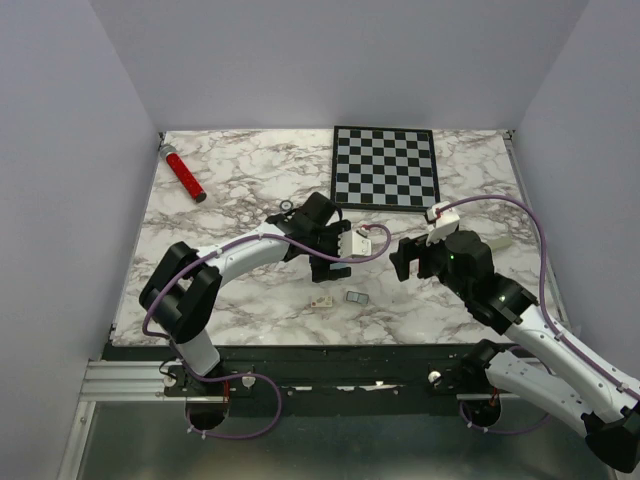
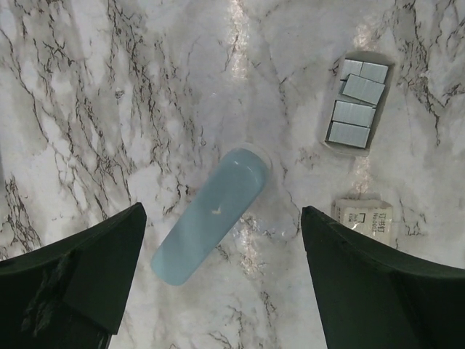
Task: Load the staples into the stapler
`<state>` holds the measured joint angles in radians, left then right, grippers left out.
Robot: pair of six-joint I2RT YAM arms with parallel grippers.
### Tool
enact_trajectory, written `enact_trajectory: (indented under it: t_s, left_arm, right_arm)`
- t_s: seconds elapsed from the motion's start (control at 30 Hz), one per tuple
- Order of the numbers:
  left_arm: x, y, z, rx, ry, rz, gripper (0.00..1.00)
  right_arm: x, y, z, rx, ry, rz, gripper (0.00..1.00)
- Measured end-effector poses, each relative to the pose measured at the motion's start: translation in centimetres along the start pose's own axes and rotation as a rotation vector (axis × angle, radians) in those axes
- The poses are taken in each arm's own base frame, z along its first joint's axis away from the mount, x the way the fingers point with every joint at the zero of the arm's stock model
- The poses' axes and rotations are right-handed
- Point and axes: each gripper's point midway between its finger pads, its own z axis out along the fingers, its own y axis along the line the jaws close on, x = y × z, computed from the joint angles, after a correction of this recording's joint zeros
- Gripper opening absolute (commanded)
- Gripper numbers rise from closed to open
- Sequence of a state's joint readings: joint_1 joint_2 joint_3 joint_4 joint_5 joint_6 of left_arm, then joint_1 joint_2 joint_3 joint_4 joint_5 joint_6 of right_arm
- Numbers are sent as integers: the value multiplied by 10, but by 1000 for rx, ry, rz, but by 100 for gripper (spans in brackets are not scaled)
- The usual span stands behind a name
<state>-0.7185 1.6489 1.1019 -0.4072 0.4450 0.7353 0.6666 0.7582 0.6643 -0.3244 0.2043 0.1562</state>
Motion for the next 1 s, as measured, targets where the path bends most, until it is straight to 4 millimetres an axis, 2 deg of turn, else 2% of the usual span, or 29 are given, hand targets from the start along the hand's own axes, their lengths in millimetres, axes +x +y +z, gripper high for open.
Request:
enact_trajectory:
  t_s: [0.3, 0.4, 0.5, 0.6, 0.63, 0.7, 0.83, 1.0]
  left_arm:
    - [9, 6, 25, 54, 87, 43, 76]
    - [13, 8, 30, 62, 108, 49, 74]
    - [17, 9, 33, 70, 125, 52, 67]
    - [20, 9, 36, 77, 136, 50, 55]
    - [21, 8, 37, 80, 139, 49, 46]
    - [23, 7, 38, 84, 142, 45, 38]
    - [22, 9, 38, 82, 139, 49, 13]
    - [18, 13, 38, 65, 121, 42, 0]
  right_arm:
    - [6, -4, 2, 21, 14, 2, 100]
    - [9, -4, 2, 24, 20, 4, 100]
    - [10, -5, 2, 28, 24, 3, 100]
    - [12, -6, 2, 32, 25, 3, 100]
    - [13, -6, 2, 32, 26, 5, 100]
    - [15, -6, 2, 34, 30, 10, 100]
    - [16, -6, 2, 34, 32, 31, 100]
    - [17, -3, 3, 34, 36, 70, 100]
